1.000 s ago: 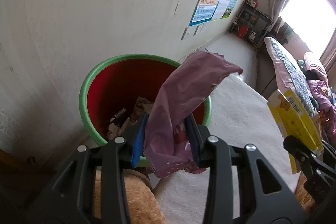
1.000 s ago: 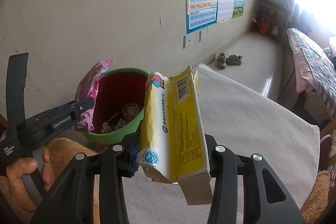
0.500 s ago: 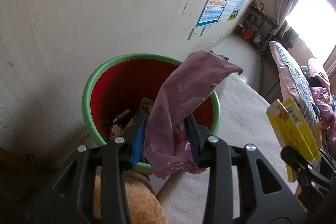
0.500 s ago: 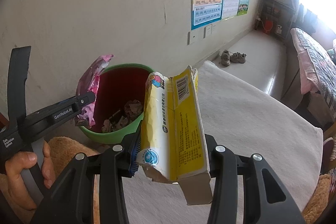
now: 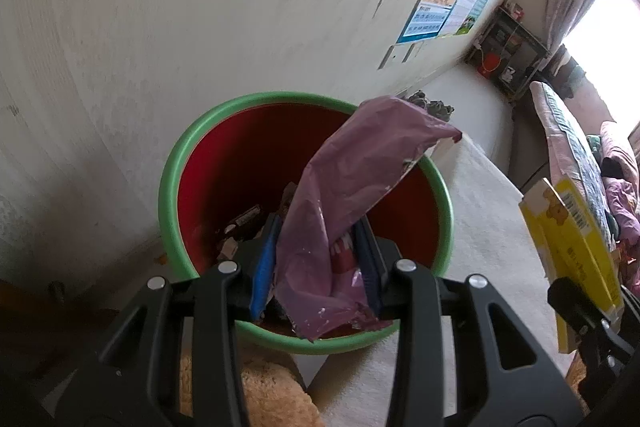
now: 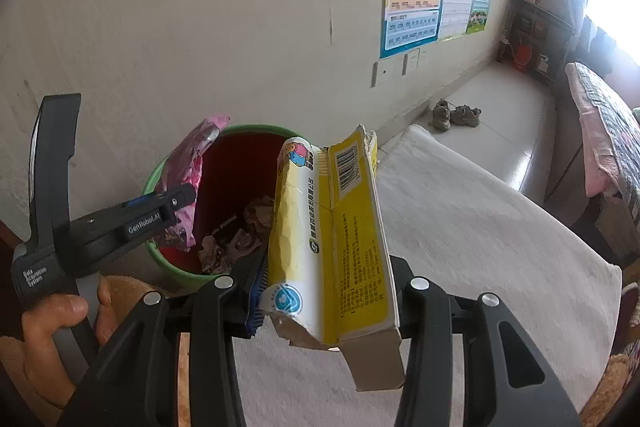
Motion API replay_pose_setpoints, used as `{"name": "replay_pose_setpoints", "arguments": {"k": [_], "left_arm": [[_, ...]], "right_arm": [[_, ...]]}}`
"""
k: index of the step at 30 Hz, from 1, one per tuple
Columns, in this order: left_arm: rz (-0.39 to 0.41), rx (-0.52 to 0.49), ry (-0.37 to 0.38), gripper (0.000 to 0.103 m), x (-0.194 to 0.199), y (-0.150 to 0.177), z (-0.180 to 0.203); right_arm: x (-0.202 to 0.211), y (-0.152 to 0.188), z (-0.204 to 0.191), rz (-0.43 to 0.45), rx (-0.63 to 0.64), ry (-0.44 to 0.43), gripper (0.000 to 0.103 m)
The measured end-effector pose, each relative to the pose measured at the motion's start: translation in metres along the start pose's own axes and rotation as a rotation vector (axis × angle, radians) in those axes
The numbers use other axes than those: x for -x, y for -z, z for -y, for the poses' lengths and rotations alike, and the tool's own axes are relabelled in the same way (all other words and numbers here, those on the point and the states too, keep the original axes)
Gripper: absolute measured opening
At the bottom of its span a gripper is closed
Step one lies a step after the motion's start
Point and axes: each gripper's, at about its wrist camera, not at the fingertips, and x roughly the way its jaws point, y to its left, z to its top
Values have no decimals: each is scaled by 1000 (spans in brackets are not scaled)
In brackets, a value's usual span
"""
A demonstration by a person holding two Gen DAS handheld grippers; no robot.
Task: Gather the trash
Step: 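Carry the pink bag over the bucket with the left gripper while the right carries the yellow box, then open the left gripper over the bucket while the right releases the yellow box into it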
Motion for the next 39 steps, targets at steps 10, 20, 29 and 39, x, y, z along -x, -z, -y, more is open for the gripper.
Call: {"name": "replay_pose_setpoints", "arguments": {"k": [10, 20, 29, 39], "left_arm": [[-32, 27, -4, 36, -9, -2, -7], [-44, 47, -5, 36, -10, -1, -12], [-66, 60, -7, 35, -14, -2, -15], [-75, 68, -10, 35, -16, -2, -17]], "right_arm": [[-15, -10, -7, -13, 20, -11, 42], [-26, -20, -10, -20, 29, -29, 42], [-33, -27, -16, -29, 30, -45, 42], [-42, -32, -22, -41, 39, -50, 42]]}}
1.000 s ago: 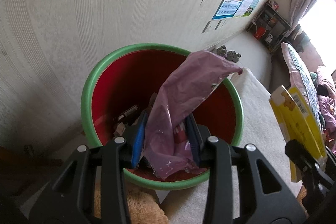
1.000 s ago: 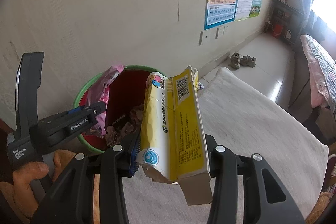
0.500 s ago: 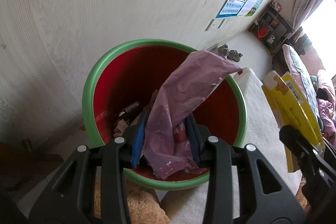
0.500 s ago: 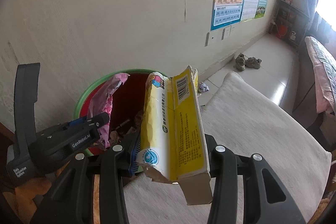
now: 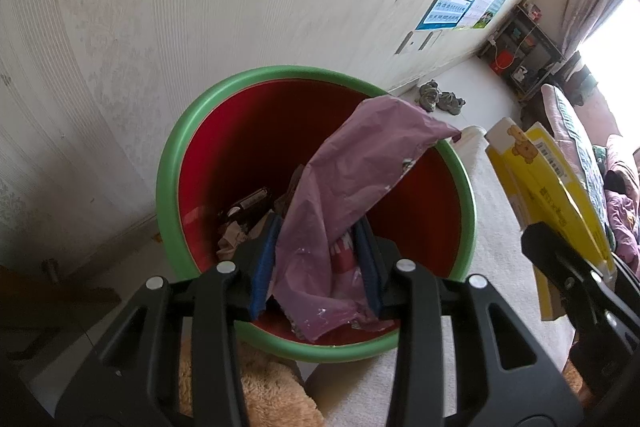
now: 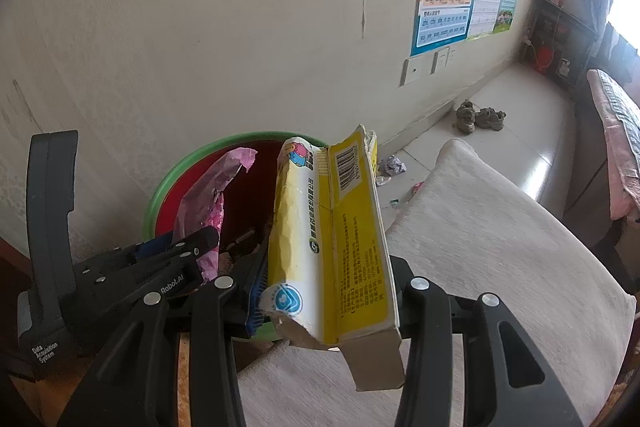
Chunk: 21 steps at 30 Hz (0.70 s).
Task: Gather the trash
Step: 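Open the left gripper over the bucket while the right releases the yellow box into it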
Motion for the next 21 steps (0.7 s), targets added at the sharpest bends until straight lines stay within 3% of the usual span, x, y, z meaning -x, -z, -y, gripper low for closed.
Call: {"name": "replay_pose_setpoints", "arguments": {"k": [13, 21], "left_arm": [[-10, 20, -7, 39, -3, 2, -2], [-8, 36, -6, 48, -2, 3, -5]], "right_arm": [[-11, -5, -2, -18, 0, -7, 42], [-19, -7, -5, -27, -2, -15, 42]]}}
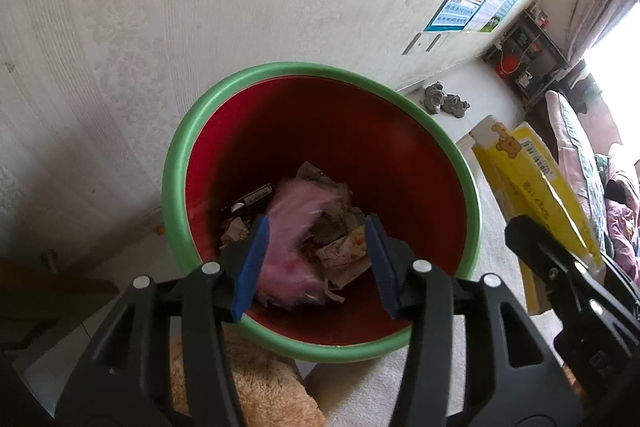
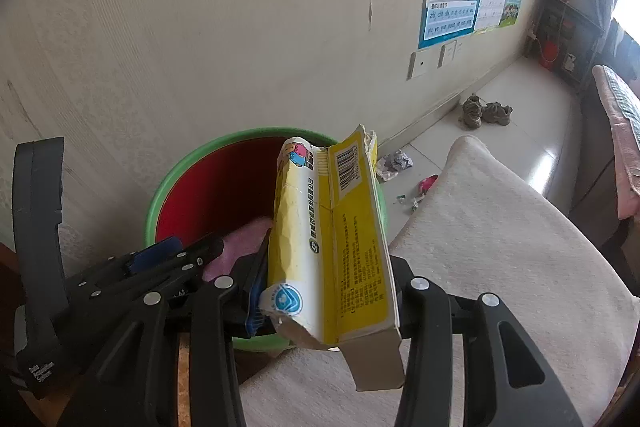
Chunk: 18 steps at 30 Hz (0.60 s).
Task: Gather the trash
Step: 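Open the left gripper over the bucket while the right releases the yellow box into it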
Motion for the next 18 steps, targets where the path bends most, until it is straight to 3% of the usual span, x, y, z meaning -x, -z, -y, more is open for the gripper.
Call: {"name": "replay_pose_setpoints", "arguments": {"k": [2, 5, 13, 18], "left_arm": [[0, 7, 0, 49, 0, 0, -1], [6, 16, -2, 59, 1, -1, -1], [7, 20, -5, 62, 2, 0, -2], [4, 29, -8, 62, 2, 0, -4]], "right_arm": [[-1, 0, -1, -1, 0, -2, 42], [-3, 0, -1, -5, -4, -5, 42], [-8, -2, -1, -13, -16, -15, 44], [-10, -3, -1, -15, -28, -29, 50]]}}
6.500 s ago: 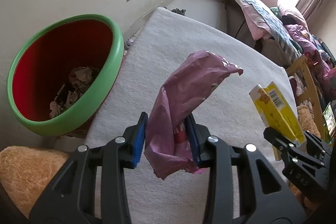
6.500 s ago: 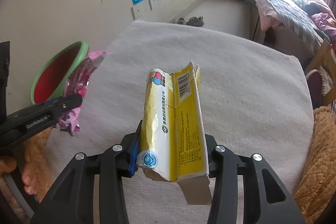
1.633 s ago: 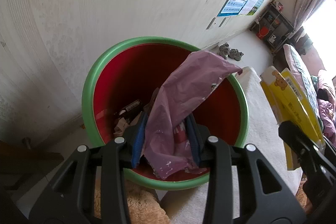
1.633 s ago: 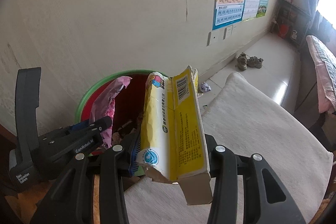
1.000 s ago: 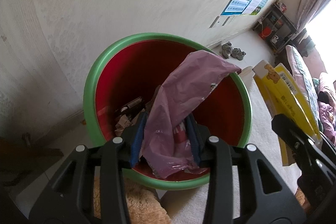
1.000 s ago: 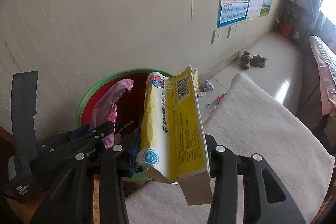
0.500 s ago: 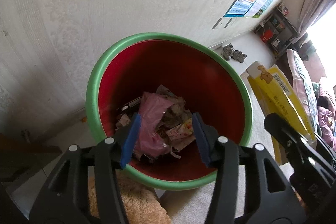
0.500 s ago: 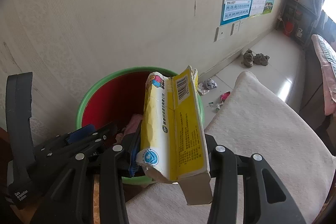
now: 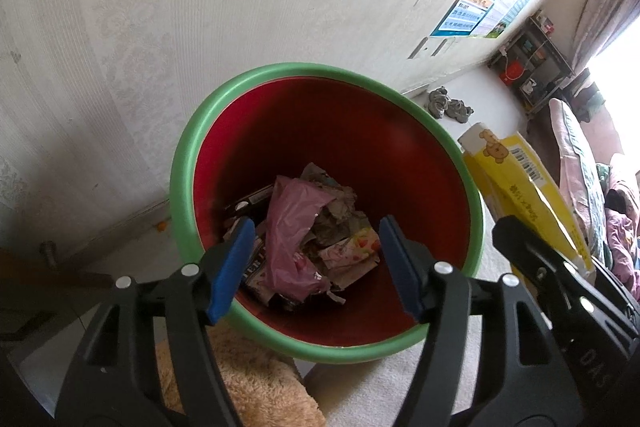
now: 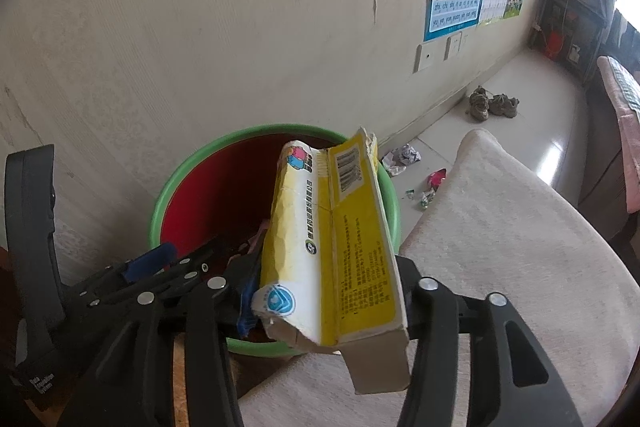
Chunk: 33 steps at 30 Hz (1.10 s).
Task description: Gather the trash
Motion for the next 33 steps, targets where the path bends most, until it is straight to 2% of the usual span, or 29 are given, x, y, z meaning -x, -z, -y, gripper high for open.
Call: {"name": "replay_pose_setpoints", "arguments": {"k": [3, 11, 20, 23, 25, 26, 27, 30, 33], "left_arm": [[3, 5, -3, 68, 0, 0, -1], [16, -9, -30, 71, 1, 1, 2], [51, -63, -91, 75, 5, 5, 12], [92, -102, -86, 75, 12, 9, 18], [140, -144, -95, 77, 20, 13, 27], [159, -167, -99, 78, 24, 15, 32], [179, -192, -97, 81, 28, 19, 39], [229, -224, -35, 90, 43, 36, 58], [270, -218, 63, 97, 60, 56, 80]], "right_arm": [[1, 0, -1, 4, -4, 1, 52], [22, 4, 7, 44, -37, -1, 57], [81, 32, 40, 135, -87, 40, 63], [106, 51, 60, 181, -129, 62, 76], [126, 66, 76, 219, -172, 75, 79], [139, 77, 87, 243, -197, 83, 83], [146, 83, 94, 261, -213, 90, 89], [176, 104, 121, 336, -277, 117, 96], [202, 120, 146, 411, -330, 159, 96]]}}
